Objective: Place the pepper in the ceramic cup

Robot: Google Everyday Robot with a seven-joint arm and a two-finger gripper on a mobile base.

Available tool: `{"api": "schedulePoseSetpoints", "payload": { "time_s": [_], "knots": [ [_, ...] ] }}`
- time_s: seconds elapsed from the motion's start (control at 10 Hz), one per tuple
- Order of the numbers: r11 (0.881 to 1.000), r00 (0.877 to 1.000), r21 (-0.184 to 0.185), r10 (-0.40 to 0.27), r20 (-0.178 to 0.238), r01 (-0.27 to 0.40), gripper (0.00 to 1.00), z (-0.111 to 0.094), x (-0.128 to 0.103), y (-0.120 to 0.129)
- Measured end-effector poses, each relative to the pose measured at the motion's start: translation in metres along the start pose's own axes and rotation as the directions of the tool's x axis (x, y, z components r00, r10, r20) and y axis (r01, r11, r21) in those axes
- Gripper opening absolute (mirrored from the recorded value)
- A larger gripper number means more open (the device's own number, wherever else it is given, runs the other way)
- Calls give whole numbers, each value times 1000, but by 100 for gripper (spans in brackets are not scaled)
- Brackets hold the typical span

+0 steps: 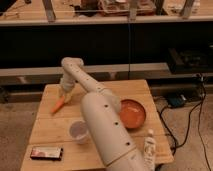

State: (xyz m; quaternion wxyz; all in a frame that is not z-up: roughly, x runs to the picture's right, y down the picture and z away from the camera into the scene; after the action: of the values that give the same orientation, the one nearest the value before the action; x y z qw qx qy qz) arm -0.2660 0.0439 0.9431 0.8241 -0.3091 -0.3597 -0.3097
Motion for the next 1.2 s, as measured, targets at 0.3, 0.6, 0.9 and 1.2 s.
{"api": "schedulePoseSetpoints", "payload": {
  "time_s": [0.3,0.6,0.9,1.2],
  "knots": [
    [997,997,79,-13,-76,19,33,-38,5,21],
    [989,989,145,22,-144,-1,33,-76,14,41],
    [972,981,233,79,-179,-36,33,-136,27,64],
    [959,976,281,84,-201,-25,33,-189,23,82]
  ]
}}
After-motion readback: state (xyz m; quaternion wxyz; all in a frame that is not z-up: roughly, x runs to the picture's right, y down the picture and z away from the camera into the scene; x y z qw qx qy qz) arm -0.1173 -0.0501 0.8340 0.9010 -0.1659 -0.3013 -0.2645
